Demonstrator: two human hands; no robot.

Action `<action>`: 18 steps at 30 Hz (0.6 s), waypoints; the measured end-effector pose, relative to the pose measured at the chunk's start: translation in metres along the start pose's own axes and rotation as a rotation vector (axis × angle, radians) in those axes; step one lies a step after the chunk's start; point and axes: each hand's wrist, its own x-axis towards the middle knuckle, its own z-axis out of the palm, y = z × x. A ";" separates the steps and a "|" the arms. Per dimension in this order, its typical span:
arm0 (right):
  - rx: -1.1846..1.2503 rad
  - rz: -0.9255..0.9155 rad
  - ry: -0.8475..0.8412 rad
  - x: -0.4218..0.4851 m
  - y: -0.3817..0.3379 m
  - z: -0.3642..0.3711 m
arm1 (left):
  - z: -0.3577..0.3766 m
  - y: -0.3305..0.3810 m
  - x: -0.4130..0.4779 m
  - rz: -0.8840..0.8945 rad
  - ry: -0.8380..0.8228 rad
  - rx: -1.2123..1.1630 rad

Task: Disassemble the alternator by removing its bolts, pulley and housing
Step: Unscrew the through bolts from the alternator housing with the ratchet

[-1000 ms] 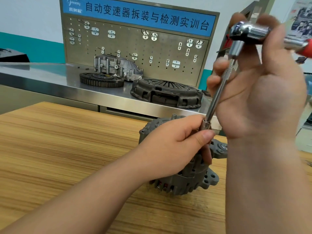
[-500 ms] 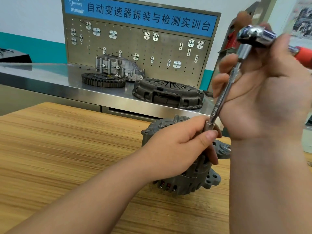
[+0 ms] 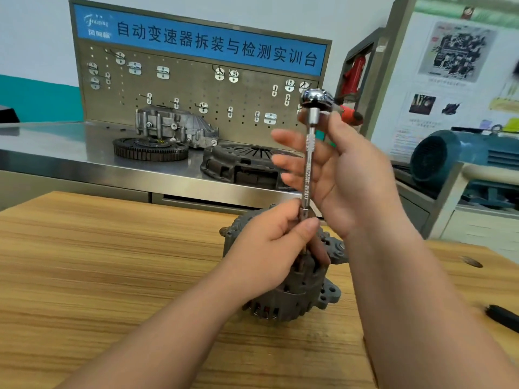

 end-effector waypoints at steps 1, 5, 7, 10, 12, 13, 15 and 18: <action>-0.120 -0.023 0.028 -0.004 0.001 -0.001 | -0.001 0.001 0.000 0.011 0.033 -0.010; -0.677 -0.130 0.165 -0.028 0.008 -0.019 | -0.007 -0.001 0.000 0.009 0.146 -0.087; -0.868 -0.174 0.174 -0.043 0.013 -0.029 | -0.009 -0.004 0.001 0.015 0.176 -0.098; -1.138 -0.116 0.124 -0.063 0.021 -0.040 | -0.012 -0.010 0.002 0.022 0.197 -0.135; -1.294 -0.082 0.087 -0.071 0.028 -0.044 | -0.014 -0.012 0.003 0.019 0.212 -0.155; -1.355 -0.075 0.062 -0.073 0.032 -0.045 | -0.014 -0.012 0.003 0.019 0.217 -0.166; -1.464 -0.072 0.022 -0.075 0.038 -0.046 | -0.014 -0.012 0.004 0.022 0.214 -0.181; -1.550 -0.123 0.063 -0.073 0.044 -0.043 | -0.012 -0.009 0.003 0.040 0.193 -0.178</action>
